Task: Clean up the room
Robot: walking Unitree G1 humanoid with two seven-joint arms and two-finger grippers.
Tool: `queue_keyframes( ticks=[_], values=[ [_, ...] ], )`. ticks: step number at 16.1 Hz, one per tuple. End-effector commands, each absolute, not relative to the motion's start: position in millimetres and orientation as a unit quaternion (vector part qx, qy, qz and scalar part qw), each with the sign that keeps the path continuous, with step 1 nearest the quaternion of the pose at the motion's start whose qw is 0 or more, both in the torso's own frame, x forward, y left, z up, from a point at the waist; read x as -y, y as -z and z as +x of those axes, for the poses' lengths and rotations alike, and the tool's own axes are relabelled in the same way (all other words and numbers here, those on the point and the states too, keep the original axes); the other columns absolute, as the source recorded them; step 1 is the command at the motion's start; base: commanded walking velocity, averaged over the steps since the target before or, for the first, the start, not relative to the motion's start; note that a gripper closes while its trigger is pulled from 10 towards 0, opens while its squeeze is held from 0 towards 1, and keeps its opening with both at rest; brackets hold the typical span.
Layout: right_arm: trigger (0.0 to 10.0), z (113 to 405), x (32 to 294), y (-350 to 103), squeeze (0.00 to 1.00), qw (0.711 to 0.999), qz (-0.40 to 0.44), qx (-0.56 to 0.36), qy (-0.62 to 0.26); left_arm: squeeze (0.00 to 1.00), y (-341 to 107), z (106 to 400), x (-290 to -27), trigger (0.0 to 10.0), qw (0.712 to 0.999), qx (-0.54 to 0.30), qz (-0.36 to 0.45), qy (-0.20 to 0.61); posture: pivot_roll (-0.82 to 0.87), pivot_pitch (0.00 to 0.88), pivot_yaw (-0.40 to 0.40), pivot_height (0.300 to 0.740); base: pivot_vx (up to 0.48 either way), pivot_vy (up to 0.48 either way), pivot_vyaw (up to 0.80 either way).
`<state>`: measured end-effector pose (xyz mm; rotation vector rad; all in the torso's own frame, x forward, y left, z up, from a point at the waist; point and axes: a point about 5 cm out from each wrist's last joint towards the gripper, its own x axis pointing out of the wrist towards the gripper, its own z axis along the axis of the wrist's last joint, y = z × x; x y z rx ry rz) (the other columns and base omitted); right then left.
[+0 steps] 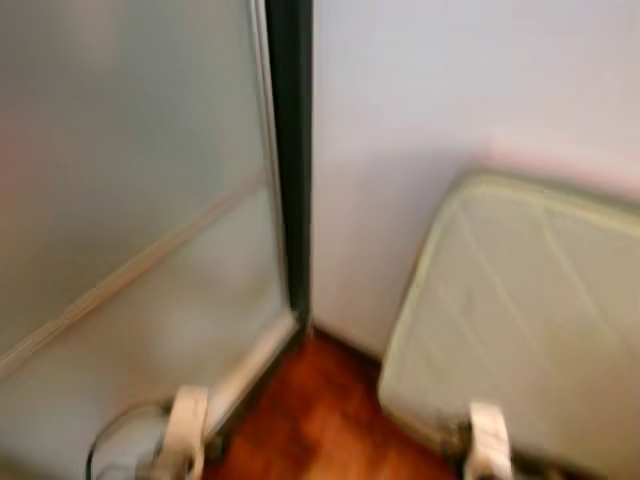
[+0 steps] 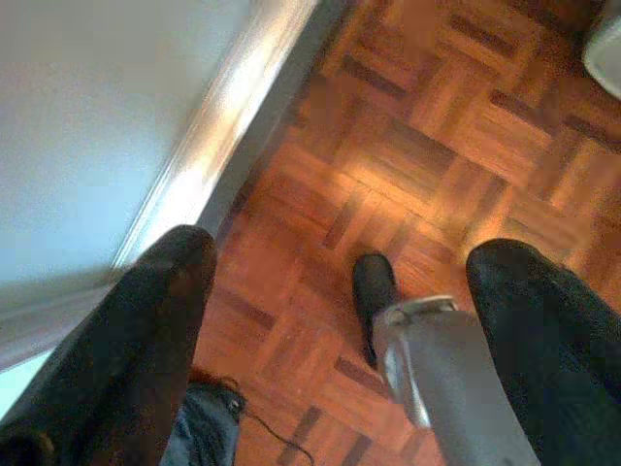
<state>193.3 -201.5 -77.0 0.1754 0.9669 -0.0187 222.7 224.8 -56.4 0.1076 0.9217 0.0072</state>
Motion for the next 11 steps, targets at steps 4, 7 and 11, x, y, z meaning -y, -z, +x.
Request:
queue_keyframes(
  ticks=[4, 7, 11],
  values=[
    [10.0, 195.1, 202.2, 76.0, 0.0, 0.883, 0.09, -0.46, 0.017, 0.0, 59.3, 218.4, -224.6, 10.0, 0.89, -0.454, 0.053, -0.004, 0.03, 0.0, -0.044, 0.74, -0.07, 0.0, 0.0],
    [10.0, 194.8, 201.8, 76.4, 0.0, 0.882, 0.093, -0.462, 0.023, 0.0, 58.9, 218.6, -225.5, 10.0, 0.89, -0.454, 0.053, -0.006, 0.03, 0.0, -0.039, 0.74, 0.0, 0.0, 0.0],
    [10.0, 193.3, 201.6, 77.4, 0.0, 0.876, 0.082, -0.476, 0.016, 0.0, 58.9, 218.6, -225.8, 10.0, 0.89, -0.453, 0.053, -0.006, 0.03, 0.0, -0.037, 0.74, 0.0, 0.0, -0.62]
  ],
)
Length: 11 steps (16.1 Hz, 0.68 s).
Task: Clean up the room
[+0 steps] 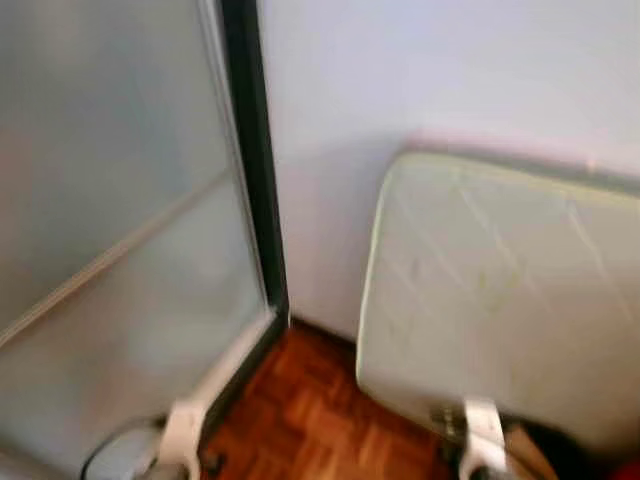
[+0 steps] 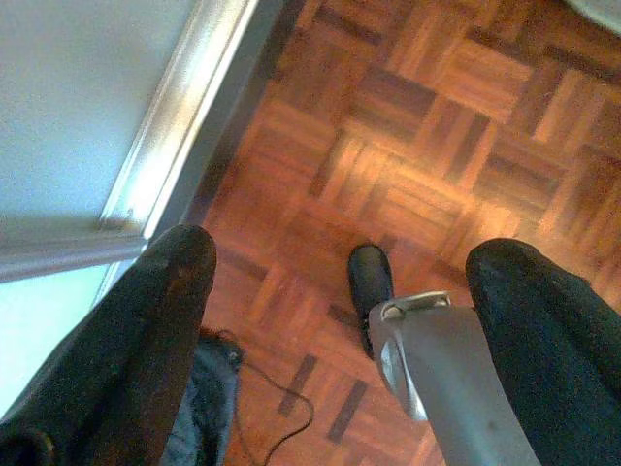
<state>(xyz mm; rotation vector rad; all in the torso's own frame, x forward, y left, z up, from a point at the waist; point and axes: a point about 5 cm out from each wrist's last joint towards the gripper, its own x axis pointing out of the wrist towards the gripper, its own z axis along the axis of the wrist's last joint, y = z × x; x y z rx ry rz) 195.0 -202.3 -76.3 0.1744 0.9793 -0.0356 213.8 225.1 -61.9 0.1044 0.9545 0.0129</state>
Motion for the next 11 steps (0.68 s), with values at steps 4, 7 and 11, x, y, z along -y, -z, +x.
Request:
queue_keyframes(
  ticks=[4, 7, 11],
  values=[
    [10.0, 191.7, 202.4, 78.2, 0.0, 0.873, 0.074, -0.482, 0.013, 0.0, 59.6, 217.4, -225.3, 10.0, 0.89, -0.454, 0.052, -0.006, 0.03, 0.0, -0.041, 0.74, 0.0, 0.0, -0.8],
    [10.0, 191.2, 202.5, 78.4, 0.0, 0.872, 0.072, -0.483, 0.011, 0.0, 60.0, 216.8, -225.3, 10.0, 0.889, -0.454, 0.052, -0.006, 0.02, 0.0, -0.038, 0.74, 0.0, 0.0, -0.8],
    [10.0, 191.5, 201.4, 78.5, 0.0, 0.872, 0.072, -0.483, 0.011, 0.0, 59.5, 217.1, -226.5, 10.0, 0.889, -0.454, 0.056, -0.003, 0.02, 0.0, -0.026, 0.74, 0.0, 0.0, -0.8]
  ],
)
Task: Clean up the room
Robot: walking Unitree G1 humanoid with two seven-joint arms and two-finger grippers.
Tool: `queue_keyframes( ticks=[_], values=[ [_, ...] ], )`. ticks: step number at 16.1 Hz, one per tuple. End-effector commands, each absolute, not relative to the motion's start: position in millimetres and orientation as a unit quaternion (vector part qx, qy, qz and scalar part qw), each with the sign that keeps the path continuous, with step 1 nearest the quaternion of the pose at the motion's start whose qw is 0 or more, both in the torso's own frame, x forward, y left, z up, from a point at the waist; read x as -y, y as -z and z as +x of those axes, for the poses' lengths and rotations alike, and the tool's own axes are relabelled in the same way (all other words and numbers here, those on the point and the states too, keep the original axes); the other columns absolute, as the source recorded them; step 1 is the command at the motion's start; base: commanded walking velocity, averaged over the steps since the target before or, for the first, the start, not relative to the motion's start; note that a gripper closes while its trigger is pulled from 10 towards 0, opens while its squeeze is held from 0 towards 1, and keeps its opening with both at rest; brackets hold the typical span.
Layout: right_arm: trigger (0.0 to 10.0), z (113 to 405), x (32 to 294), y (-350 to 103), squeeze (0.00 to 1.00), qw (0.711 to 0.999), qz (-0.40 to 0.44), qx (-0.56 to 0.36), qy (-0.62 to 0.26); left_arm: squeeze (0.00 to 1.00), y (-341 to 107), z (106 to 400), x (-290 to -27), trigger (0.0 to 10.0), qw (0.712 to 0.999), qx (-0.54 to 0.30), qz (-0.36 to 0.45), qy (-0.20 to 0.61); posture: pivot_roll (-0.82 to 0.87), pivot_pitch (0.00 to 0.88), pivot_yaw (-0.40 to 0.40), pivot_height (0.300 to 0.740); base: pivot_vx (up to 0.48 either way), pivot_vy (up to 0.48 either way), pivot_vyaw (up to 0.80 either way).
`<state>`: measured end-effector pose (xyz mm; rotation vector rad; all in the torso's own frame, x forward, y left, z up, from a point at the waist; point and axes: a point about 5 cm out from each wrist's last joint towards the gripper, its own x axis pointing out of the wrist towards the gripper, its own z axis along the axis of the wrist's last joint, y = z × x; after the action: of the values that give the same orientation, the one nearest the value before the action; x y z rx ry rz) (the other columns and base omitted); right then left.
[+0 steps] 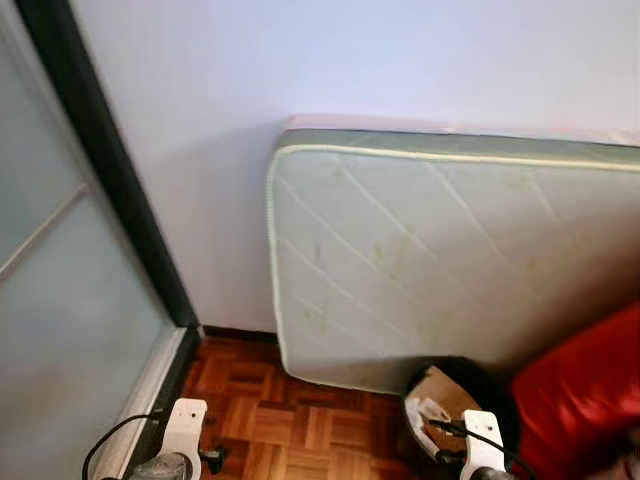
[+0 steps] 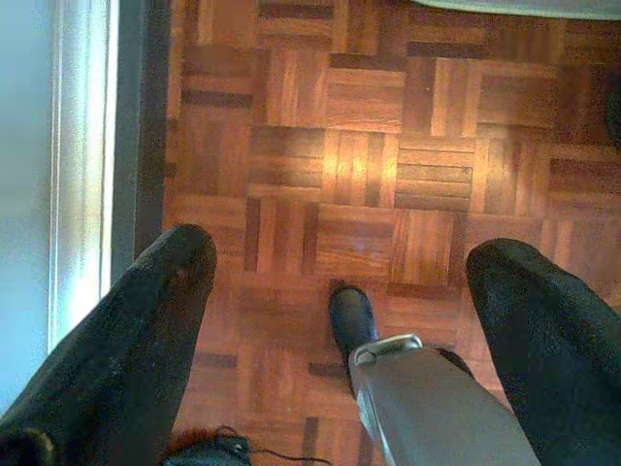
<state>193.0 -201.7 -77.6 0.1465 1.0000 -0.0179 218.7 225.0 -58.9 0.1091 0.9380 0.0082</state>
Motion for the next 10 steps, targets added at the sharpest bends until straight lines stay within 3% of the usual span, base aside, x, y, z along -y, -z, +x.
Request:
queue_keyframes(
  ticks=[1, 10],
  values=[
    [10.0, 191.6, 200.8, 78.6, 0.0, 0.872, 0.074, -0.483, 0.011, 0.0, 59.3, 217.2, -227.0, 10.0, 0.889, -0.454, 0.058, -0.003, 0.01, 0.0, -0.02, 0.74, 0.0, 0.0, -0.8],
    [10.0, 192.8, 201.4, 77.8, 0.0, 0.873, 0.077, -0.481, 0.012, 0.0, 58.2, 219.2, -227.5, 10.0, 0.888, -0.454, 0.076, -0.003, 0.01, 0.0, -0.026, 0.74, 0.0, 0.0, -0.8]
  ],
)
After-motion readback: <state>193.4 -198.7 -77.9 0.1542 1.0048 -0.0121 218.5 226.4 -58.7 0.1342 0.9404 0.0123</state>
